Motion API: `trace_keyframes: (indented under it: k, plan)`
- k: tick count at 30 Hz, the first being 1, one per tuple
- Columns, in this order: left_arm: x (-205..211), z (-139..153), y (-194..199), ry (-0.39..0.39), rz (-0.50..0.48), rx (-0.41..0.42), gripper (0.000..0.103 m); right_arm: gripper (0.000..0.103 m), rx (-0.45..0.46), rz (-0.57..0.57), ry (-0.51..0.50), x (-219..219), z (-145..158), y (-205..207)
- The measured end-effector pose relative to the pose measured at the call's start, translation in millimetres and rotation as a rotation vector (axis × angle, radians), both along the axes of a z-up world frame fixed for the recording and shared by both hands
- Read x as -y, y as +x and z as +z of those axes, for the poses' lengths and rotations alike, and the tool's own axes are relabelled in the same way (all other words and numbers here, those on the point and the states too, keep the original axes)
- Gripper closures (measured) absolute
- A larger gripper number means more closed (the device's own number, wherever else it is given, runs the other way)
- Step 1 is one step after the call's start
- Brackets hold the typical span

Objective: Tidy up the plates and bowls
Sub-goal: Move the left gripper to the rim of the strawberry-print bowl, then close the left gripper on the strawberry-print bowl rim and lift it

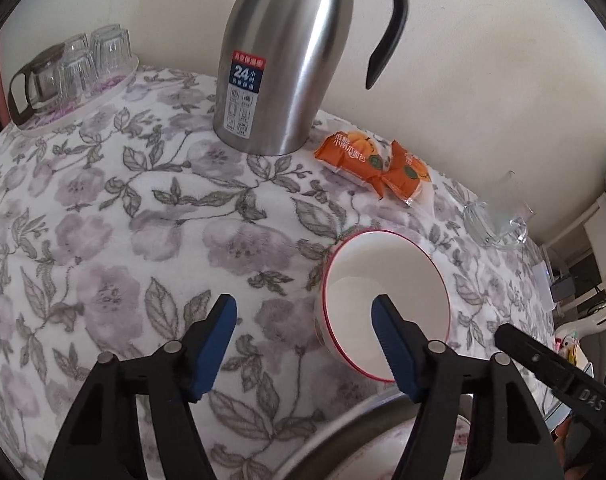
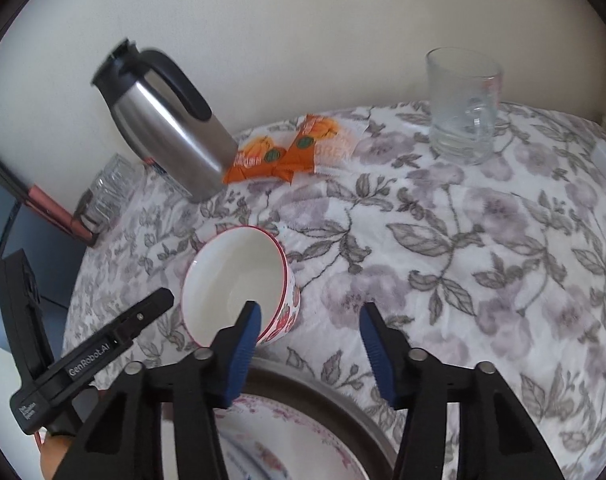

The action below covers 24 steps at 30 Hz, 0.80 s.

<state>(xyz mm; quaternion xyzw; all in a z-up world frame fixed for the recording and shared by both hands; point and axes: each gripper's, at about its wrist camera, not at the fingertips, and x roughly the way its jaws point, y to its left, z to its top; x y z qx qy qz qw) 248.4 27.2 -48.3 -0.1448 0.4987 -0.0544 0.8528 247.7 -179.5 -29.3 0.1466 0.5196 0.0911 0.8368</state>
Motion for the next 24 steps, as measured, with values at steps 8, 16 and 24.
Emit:
trace_keyframes:
  k: [8,16,24]
  plan:
    - [5.4,-14.1,13.3,0.0,-0.038,-0.015,0.047,0.066,-0.069,0.051,0.009,-9.8,-23.3,24.7]
    - [10.0,-22.7,16.9,0.01,-0.07,-0.026,0.073,0.077,-0.106,0.126,-0.017,-26.6,-34.6,38.0]
    - [16.0,-25.3,18.4,0.021,-0.101,-0.014,0.084,0.081,-0.14,0.18,-0.04,-37.1,-44.7,48.4]
